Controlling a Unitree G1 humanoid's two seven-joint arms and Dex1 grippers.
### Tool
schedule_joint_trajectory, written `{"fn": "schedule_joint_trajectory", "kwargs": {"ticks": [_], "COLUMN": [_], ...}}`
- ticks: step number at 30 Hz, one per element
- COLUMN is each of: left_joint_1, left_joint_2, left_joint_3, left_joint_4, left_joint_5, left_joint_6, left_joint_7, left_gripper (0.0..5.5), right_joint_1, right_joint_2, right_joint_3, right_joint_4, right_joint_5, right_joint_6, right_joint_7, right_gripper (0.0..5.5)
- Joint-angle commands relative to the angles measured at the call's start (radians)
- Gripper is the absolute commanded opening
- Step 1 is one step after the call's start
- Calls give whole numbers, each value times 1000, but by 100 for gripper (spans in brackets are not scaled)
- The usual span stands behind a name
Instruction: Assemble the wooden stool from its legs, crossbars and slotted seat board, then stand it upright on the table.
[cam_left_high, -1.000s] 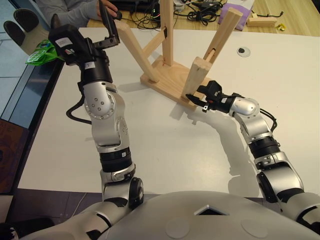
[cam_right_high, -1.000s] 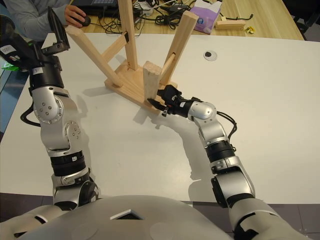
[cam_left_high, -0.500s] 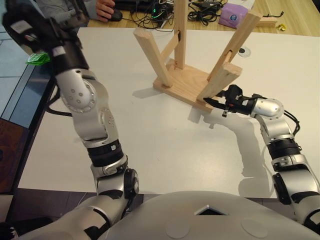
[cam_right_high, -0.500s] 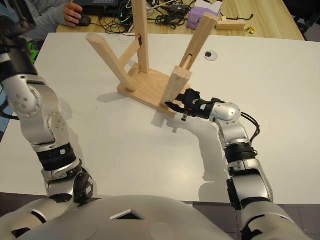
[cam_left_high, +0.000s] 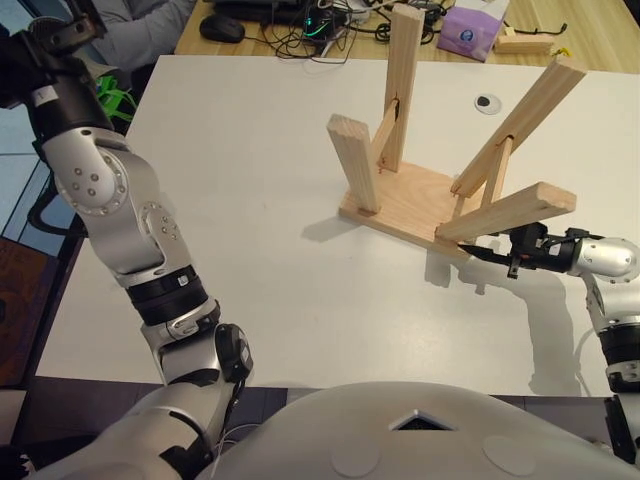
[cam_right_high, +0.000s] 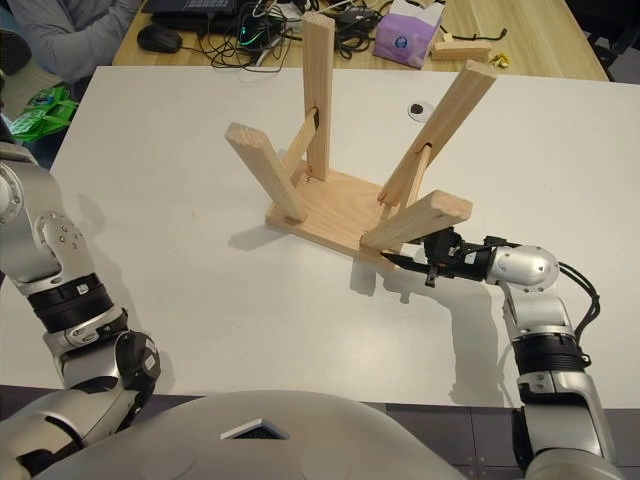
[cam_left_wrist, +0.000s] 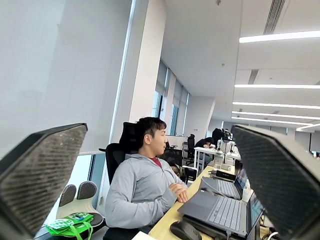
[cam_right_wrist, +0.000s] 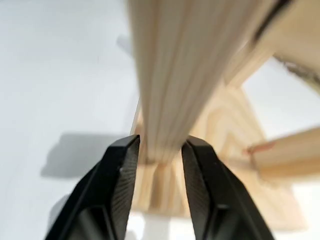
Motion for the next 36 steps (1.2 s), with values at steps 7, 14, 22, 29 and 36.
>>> {"fn": "schedule_joint_trajectory", "kwargs": {"ticks": [7, 14, 22, 29, 36], "left_joint_1": [202, 336, 245, 247, 229], "left_joint_2": [11, 24, 151, 133, 15], "left_joint_3": [-61, -365, -684, -729, -768], "left_joint_4": [83, 401, 579, 558, 612], "left_joint_5": [131, 212, 377, 356, 347], "left_joint_6": [-48, 59, -27, -93, -95], "left_joint_7": [-3, -299, -597, -610, -577], "left_gripper": [540, 426, 310, 196, 87], "right_joint_1": [-36, 40, 104, 88, 51], "right_joint_2": [-111, -76, 23, 49, 29], "right_joint_3": [-83, -91, -74, -48, -49], "right_joint_4": [192, 218, 181, 245, 346], "right_joint_5": [-39, -57, -112, -169, -183], "right_joint_6": [-77, -90, -181, -204, -199], "right_joint_7": [-6, -77, -232, -310, -330], "right_gripper": [323, 184, 50, 0, 0]}}
